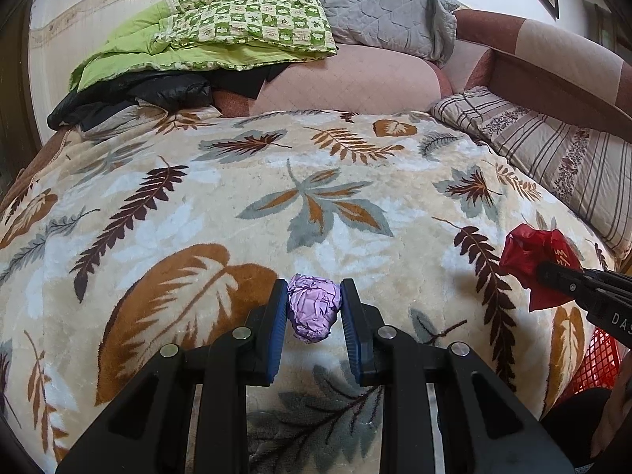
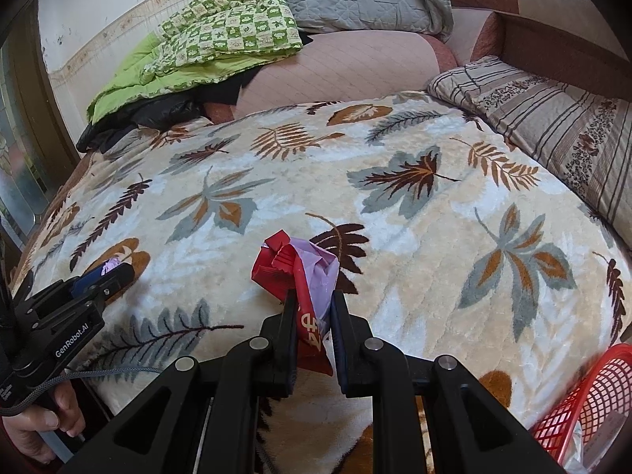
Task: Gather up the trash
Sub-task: 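Hold the red wrapper up with the right tool while the left holds the foil ball, then carry both items over the red basket and open both tools to drop them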
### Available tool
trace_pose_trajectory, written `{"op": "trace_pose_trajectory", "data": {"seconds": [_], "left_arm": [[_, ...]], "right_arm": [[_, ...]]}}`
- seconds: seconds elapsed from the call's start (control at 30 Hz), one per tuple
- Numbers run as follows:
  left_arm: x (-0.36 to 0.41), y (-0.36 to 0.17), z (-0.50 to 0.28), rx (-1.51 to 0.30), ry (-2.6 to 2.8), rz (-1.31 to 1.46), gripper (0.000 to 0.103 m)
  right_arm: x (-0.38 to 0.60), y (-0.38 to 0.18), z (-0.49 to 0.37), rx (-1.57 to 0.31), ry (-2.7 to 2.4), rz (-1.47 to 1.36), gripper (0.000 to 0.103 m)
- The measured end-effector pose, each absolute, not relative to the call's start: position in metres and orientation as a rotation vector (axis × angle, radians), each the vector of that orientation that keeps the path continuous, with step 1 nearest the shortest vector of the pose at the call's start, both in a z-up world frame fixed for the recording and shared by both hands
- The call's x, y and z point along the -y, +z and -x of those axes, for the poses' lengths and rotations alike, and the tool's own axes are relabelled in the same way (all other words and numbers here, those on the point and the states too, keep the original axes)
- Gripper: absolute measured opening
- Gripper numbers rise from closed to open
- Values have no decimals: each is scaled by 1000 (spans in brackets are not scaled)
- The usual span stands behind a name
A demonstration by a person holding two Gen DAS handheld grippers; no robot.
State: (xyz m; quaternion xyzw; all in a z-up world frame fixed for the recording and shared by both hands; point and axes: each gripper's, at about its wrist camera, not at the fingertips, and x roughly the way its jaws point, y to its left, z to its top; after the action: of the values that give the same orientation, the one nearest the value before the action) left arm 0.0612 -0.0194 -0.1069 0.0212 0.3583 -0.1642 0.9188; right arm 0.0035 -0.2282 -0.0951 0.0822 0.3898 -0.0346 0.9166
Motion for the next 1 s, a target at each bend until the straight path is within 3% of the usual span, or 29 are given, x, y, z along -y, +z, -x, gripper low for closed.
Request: {"op": "trace_pose_trajectory", "data": {"seconds": [0.5, 1.0], "left_arm": [[38, -88, -49, -690, -410, -85, 25], [92, -40, -5, -652, -606, -111, 25]], "right_arm": [[235, -86, 11, -761, -89, -222, 16], [286, -57, 106, -709, -172, -352, 16]]}}
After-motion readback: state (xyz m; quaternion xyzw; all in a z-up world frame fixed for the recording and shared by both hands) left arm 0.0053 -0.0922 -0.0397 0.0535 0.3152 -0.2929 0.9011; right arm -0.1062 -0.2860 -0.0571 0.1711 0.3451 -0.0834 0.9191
